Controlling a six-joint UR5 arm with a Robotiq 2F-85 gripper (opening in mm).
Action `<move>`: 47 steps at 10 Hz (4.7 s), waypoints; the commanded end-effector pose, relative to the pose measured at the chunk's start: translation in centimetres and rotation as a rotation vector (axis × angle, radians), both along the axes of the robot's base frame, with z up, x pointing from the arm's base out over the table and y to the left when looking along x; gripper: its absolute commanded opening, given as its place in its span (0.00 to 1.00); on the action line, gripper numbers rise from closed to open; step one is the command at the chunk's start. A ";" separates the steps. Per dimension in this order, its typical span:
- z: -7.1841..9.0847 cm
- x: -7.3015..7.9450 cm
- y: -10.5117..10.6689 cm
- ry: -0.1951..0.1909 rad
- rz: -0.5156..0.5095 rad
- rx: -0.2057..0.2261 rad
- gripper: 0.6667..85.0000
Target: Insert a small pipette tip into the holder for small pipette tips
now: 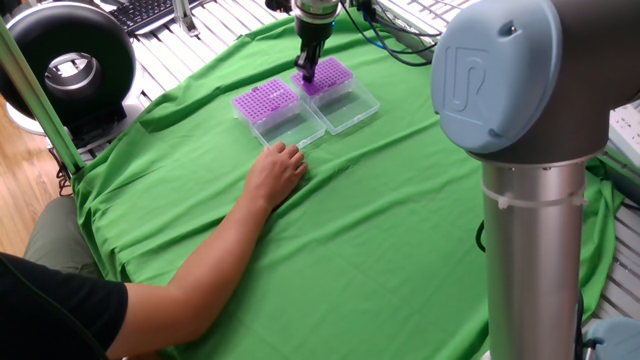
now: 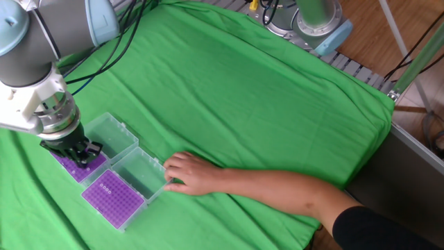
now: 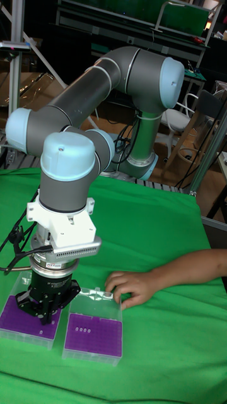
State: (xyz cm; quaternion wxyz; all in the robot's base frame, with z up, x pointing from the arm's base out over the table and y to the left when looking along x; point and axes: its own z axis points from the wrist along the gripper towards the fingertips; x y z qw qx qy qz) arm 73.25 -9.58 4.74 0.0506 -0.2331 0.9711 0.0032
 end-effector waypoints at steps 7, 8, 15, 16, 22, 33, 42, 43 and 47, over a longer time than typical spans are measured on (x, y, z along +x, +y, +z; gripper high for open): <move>3.9 -0.4 1.0 0.041 -0.044 0.001 0.00; 3.7 -0.1 1.1 0.033 -0.044 0.007 0.00; 2.0 1.6 1.4 -0.046 -0.028 0.050 0.00; 1.9 1.7 1.3 -0.053 -0.025 0.051 0.00; 2.4 1.0 0.4 -0.038 -0.020 0.026 0.00; 5.5 1.8 5.6 0.016 -0.134 0.027 0.00; 3.6 3.2 10.1 0.005 -0.186 0.007 0.00; 3.5 3.3 10.4 0.003 -0.192 0.008 0.00; 3.0 3.3 10.8 -0.003 -0.197 0.007 0.00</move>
